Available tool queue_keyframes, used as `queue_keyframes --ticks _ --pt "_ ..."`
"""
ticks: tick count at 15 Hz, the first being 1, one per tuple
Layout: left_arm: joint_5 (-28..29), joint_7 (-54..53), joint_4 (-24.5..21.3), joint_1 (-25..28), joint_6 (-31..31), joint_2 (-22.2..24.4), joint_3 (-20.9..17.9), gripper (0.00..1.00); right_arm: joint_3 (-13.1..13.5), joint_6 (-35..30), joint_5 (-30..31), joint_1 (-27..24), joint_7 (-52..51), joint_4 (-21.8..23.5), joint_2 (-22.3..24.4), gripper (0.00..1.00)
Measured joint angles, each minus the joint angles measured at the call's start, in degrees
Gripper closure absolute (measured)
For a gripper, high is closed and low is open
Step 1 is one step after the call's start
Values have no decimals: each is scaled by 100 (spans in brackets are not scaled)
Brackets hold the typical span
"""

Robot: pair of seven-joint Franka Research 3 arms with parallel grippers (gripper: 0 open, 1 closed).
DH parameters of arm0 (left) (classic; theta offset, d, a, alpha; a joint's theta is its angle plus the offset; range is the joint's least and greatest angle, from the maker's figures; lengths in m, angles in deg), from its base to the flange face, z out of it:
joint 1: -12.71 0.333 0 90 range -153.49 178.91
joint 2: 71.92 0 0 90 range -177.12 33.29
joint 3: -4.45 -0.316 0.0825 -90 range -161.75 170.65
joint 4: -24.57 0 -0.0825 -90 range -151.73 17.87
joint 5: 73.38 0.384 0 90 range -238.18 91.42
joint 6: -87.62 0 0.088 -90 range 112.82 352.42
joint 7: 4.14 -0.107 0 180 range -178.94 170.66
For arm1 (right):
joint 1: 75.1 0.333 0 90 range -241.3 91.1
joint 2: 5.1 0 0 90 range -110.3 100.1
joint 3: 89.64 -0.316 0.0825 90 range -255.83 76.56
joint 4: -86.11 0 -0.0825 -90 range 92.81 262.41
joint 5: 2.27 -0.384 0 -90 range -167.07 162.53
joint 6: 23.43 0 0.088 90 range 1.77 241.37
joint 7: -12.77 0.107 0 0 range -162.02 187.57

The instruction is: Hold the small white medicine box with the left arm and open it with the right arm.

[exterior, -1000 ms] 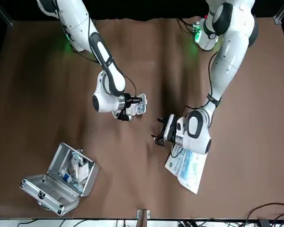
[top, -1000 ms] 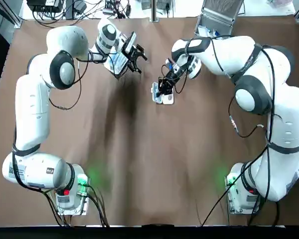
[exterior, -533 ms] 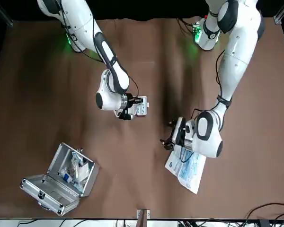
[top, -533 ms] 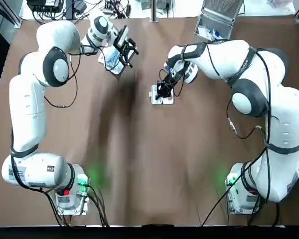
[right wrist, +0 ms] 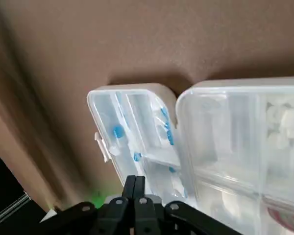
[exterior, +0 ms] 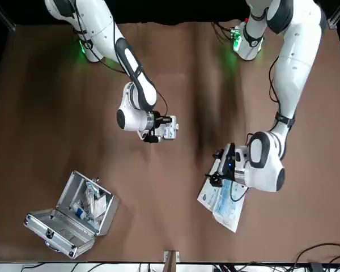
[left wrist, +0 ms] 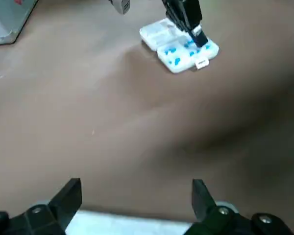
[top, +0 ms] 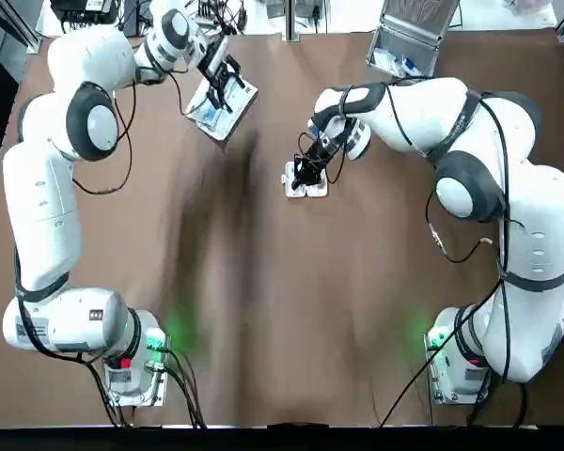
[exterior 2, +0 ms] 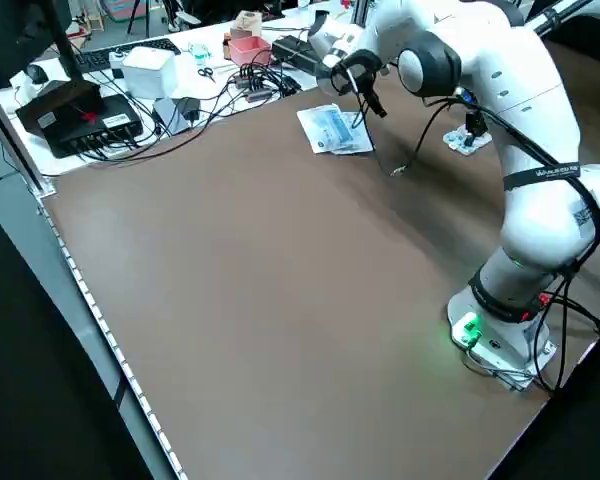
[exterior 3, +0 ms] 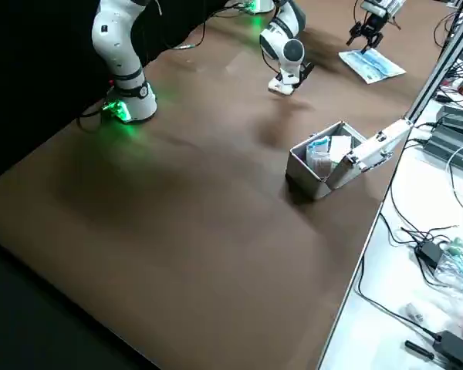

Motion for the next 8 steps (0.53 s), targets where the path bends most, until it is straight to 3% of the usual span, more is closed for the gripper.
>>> queue_keyframes --ticks 8 --pt "43 91 3 36 -7 574 -464 0 108 -29 170 -5 348 -195 71 99"
